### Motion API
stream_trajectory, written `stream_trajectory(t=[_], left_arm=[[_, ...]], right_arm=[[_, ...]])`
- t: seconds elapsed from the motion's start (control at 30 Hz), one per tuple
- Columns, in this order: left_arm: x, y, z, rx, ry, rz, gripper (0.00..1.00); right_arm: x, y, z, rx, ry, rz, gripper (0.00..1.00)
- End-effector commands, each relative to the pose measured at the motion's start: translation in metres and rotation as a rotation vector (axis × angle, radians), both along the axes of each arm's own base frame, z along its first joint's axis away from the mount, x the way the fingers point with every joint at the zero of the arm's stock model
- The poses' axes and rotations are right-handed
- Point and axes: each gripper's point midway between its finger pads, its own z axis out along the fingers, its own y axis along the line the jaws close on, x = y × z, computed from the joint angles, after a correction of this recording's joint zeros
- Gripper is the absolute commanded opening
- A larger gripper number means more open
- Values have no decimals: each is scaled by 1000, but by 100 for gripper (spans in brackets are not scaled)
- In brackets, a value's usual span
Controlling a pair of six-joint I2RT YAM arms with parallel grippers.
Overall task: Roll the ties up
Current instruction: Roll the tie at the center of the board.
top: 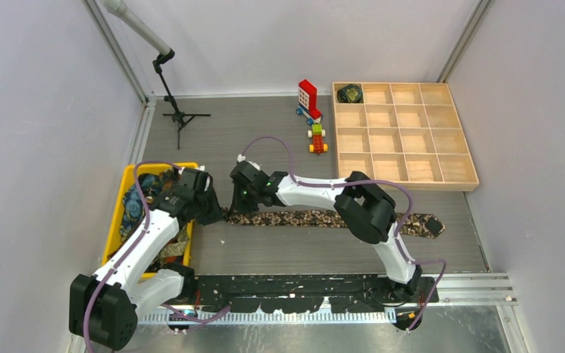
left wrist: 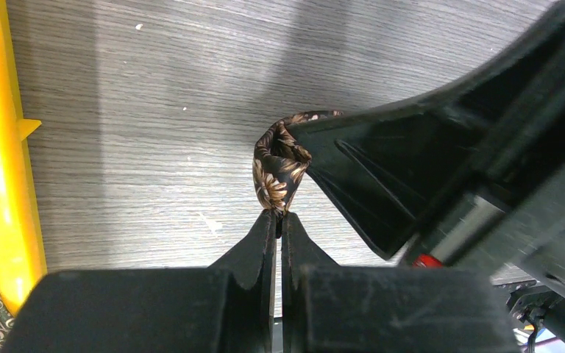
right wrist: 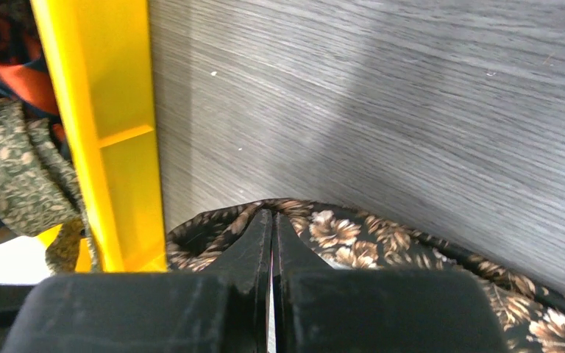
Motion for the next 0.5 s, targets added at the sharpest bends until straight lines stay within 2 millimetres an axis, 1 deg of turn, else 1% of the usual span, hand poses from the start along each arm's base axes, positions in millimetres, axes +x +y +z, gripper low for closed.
stream_trajectory(t=[0.0, 0.2, 0.33, 0.47], left_arm=[[11, 0, 16, -1, -59, -4, 0], [13, -2, 13, -3, -50, -5, 0], [14, -2, 14, -4, -53, -5, 0], [14, -2, 14, -2, -52, -4, 0]], right_arm=[[0, 8, 0, 27, 6, -3, 1], [2, 7, -1, 29, -7, -5, 1], [5, 5, 7, 33, -21, -11, 1], [4, -2, 17, 29, -35, -21, 1]])
